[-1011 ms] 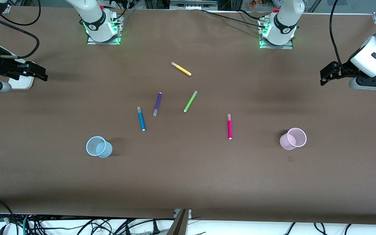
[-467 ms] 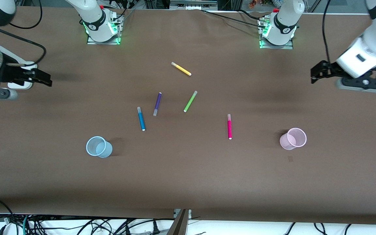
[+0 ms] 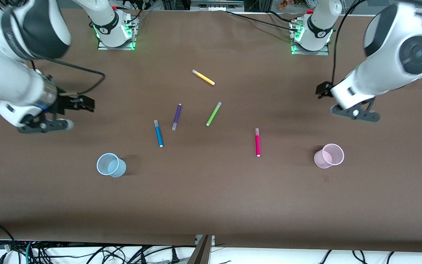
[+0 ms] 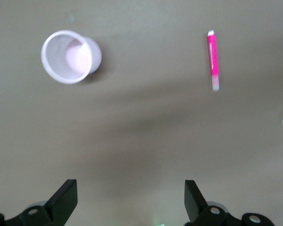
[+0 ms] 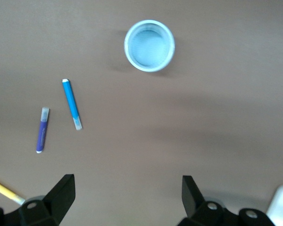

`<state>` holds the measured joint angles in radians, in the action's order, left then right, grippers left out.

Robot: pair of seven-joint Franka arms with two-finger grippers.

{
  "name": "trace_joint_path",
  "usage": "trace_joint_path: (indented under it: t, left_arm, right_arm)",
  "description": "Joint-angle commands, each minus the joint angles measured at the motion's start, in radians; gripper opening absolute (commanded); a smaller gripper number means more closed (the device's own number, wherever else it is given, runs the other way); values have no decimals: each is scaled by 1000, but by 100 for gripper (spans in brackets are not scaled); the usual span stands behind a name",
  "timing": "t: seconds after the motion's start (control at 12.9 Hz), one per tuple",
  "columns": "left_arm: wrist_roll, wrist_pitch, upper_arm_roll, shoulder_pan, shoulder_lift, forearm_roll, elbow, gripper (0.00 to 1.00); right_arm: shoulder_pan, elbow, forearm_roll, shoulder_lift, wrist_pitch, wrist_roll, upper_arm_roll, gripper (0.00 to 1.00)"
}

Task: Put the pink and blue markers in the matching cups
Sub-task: 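Lower the right gripper to blue marker while the left gripper lowers to pink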

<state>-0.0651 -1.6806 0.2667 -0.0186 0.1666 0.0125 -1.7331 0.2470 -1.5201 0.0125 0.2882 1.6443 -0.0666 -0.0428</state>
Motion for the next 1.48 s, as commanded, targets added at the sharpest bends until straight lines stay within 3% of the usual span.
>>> trace_joint_path:
  t: [0.0, 0.23, 0.62, 0.86, 1.01, 1.32, 1.4]
  left_arm:
    - [-80, -199, 43, -1, 114, -2, -40, 100]
    - [-129, -448, 49, 61, 220, 0, -120, 100]
    - [-313, -626, 49, 199, 373, 128, -140, 100]
    - [-346, -779, 49, 207, 431, 208, -190, 100]
    - [-349, -804, 49, 213, 456, 221, -192, 100]
    - [-348, -805, 49, 216, 465, 299, -192, 10]
    - [-346, -795, 49, 215, 459, 299, -192, 0]
  right_arm:
    - [78, 31, 20, 136, 109, 1, -3, 100]
    - [123, 29, 38, 256, 268, -16, -3, 100]
    - [184, 28, 95, 402, 465, -18, -3, 100]
    - [210, 18, 96, 460, 519, -18, -3, 100]
    - [228, 3, 96, 476, 532, -18, -3, 97]
    - [232, -35, 96, 476, 532, -21, -3, 51]
    - [232, -38, 96, 477, 532, -19, -3, 44]
